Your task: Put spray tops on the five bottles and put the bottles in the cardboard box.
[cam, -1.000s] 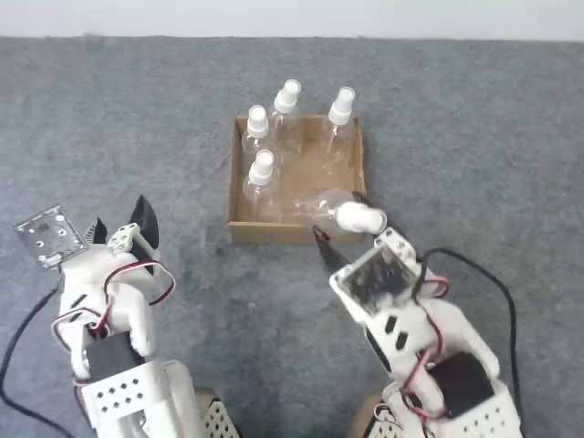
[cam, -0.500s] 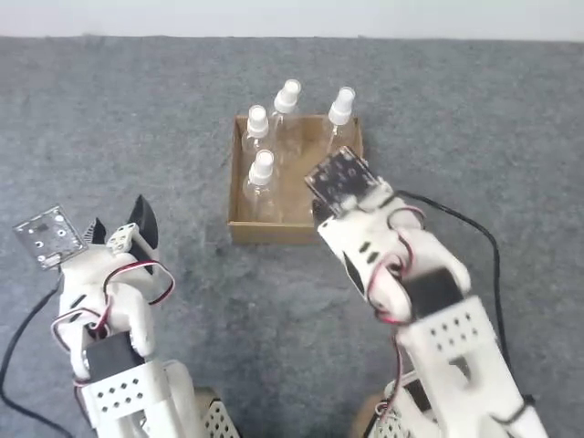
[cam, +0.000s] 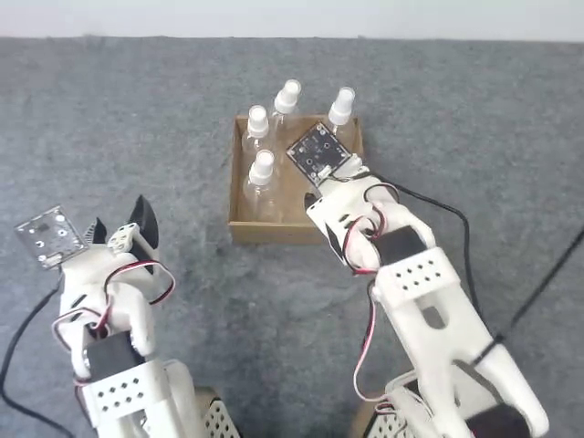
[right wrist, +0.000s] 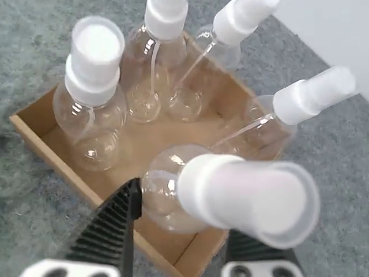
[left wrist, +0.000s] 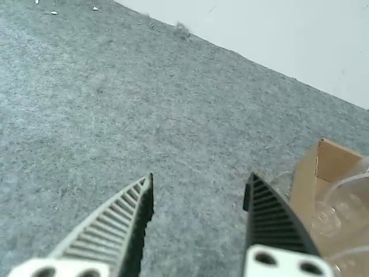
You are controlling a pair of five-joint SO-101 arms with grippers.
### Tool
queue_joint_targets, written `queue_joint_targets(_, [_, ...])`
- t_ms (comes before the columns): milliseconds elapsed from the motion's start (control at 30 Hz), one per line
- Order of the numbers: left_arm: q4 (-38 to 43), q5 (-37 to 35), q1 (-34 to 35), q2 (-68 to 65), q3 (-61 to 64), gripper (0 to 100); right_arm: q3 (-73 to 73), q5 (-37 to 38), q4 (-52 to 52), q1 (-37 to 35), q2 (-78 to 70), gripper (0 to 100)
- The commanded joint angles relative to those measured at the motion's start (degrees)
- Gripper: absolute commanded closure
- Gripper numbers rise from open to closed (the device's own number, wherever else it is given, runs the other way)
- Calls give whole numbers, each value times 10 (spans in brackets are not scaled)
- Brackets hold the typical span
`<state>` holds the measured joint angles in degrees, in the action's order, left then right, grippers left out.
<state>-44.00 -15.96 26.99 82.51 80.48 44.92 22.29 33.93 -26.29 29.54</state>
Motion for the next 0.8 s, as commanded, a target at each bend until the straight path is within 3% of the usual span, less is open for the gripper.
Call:
queue_joint_targets(0, [17,-4,3,12,-7,761,-46,10,-23,7,-18,957])
queue_joint_targets(300, [17,-3,3,12,-7,761,-47,10,-56,7,-76,947])
queue_joint_targets(533, [17,-3,3,12,-7,761,-47,9,-51,7,-78,750])
queue_joint_targets(767, [17,-3,3,12,-7,761,-47,9,-47,2,-76,739])
